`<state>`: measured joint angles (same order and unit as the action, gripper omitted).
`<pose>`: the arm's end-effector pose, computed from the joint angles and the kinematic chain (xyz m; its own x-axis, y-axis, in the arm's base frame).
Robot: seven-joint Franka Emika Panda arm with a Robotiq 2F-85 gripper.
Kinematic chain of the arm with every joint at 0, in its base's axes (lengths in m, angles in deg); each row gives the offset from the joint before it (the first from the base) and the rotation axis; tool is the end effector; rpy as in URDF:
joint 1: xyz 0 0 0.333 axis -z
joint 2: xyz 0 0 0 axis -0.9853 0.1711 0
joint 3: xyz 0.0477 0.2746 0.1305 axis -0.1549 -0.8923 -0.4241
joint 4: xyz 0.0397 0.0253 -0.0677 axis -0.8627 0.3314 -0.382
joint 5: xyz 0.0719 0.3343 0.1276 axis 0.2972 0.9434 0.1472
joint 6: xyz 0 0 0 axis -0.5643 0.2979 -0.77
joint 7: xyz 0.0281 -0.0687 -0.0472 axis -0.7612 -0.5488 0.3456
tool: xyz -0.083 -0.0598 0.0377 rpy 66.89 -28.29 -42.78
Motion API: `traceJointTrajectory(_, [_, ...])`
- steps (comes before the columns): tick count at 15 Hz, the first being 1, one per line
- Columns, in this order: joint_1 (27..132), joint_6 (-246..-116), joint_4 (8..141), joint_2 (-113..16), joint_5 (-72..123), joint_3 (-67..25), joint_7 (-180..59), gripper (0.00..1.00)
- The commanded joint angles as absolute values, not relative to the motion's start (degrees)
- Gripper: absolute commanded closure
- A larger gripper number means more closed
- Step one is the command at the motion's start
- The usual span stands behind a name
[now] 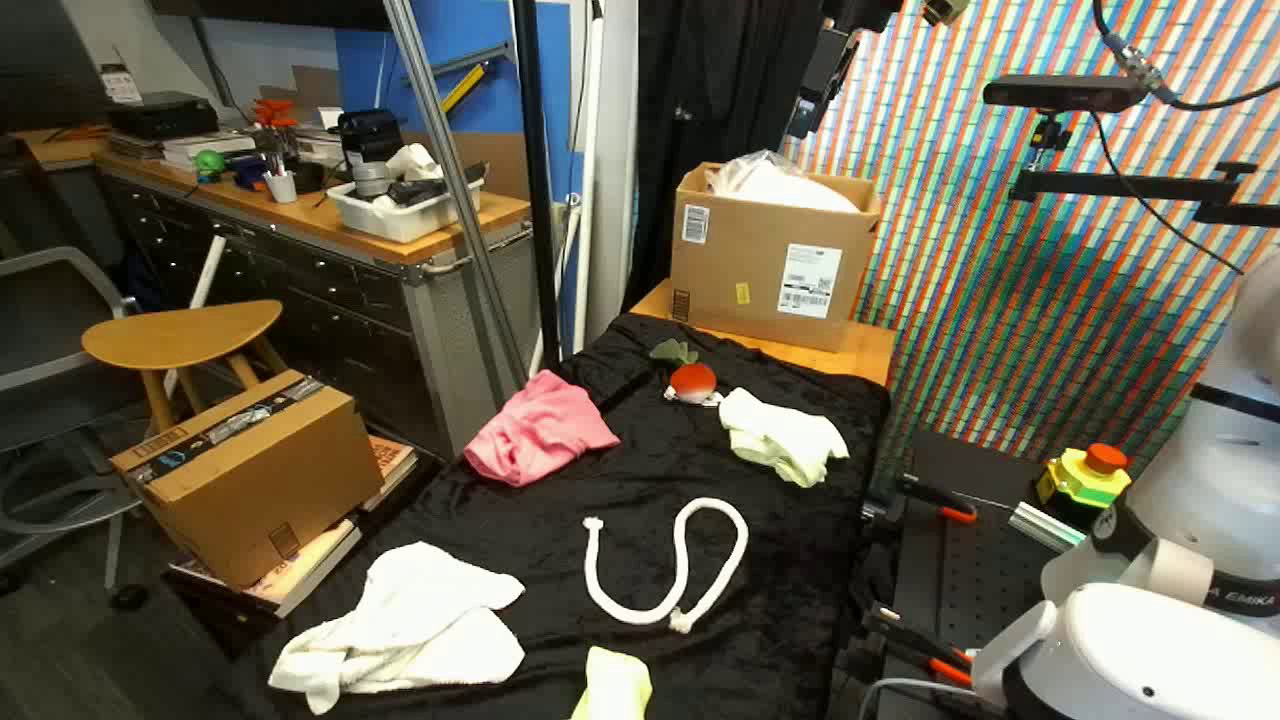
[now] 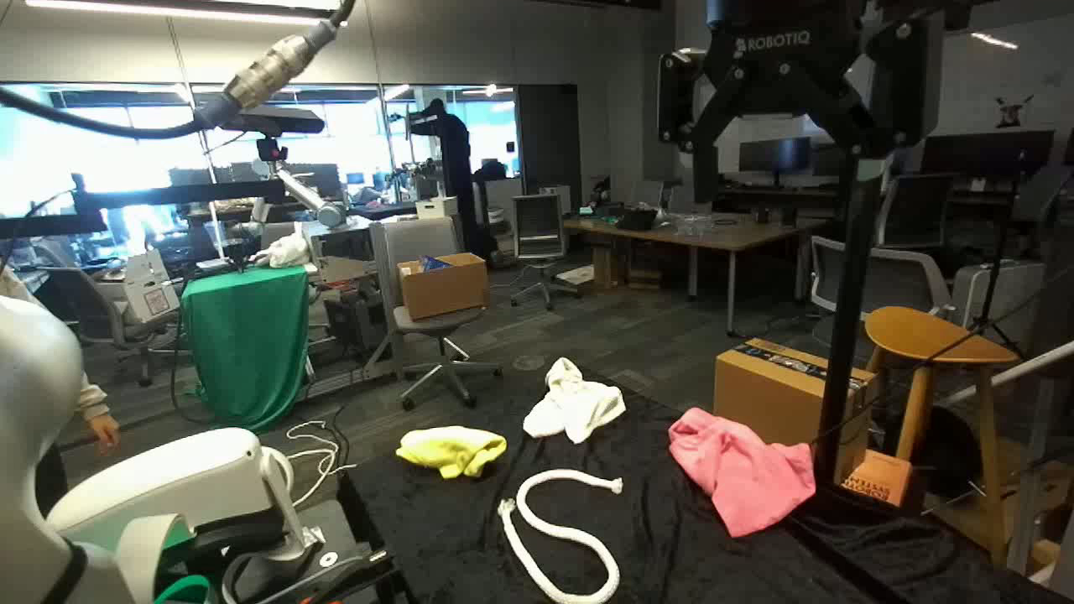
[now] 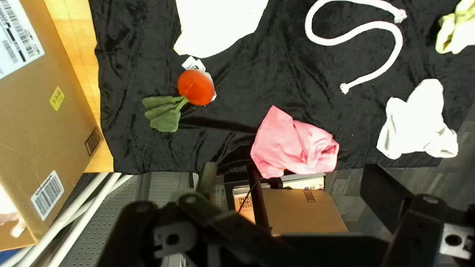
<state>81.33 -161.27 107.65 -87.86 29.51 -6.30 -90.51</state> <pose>0.4037 -0.1625 0.5524 0.9677 0.0924 0.2346 0.1064 -0.9932 -0.0475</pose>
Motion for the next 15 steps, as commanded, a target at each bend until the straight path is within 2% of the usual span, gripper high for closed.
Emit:
traceJointTrajectory(1, [82.9,-161.1,107.3,-87.6,30.2,-7.7,-91.1,0.0])
traceJointTrajectory(8, [82.4,-161.9,107.3,-86.8,30.2,-8.2,-92.4,0.0])
traceJointTrajectory(15, [80.7,-167.4,113.5,-86.1,29.9,-11.1,-98.2,0.0])
